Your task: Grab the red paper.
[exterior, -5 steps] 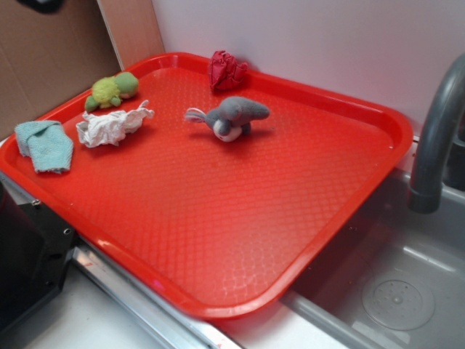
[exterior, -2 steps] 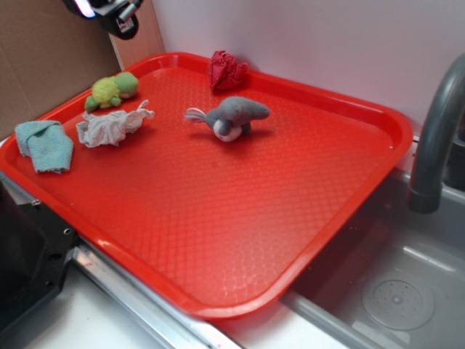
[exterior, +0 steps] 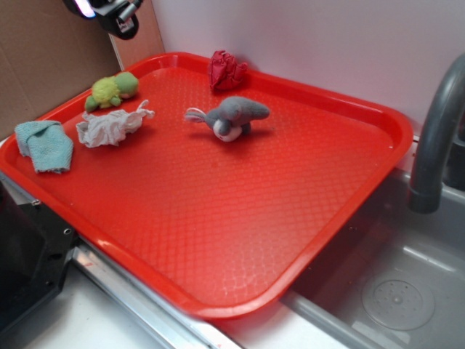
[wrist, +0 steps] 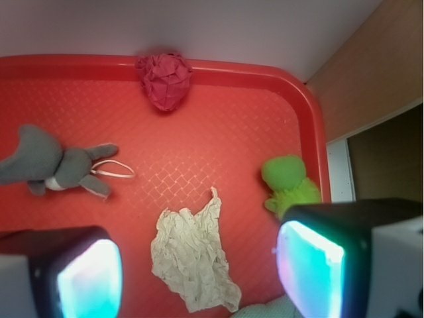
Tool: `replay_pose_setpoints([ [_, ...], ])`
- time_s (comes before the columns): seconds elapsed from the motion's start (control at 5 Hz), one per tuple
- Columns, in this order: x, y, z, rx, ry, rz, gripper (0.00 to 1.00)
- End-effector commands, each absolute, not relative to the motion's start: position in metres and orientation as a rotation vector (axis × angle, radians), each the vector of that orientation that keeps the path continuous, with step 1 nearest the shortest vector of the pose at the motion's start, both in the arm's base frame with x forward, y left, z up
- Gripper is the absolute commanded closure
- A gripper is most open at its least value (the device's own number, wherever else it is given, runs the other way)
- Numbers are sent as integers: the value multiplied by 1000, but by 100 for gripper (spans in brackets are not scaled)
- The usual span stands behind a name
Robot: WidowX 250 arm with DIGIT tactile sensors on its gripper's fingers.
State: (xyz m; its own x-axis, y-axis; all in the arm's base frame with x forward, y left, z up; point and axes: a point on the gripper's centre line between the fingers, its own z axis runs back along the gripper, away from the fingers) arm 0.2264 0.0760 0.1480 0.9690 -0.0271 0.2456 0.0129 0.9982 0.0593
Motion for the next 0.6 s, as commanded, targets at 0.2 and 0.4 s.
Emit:
replay_pose_setpoints([
  [0.2, 300, 67, 109, 132, -366, -12, 0],
  [0.4, 335, 56, 76, 168, -334, -27, 0],
])
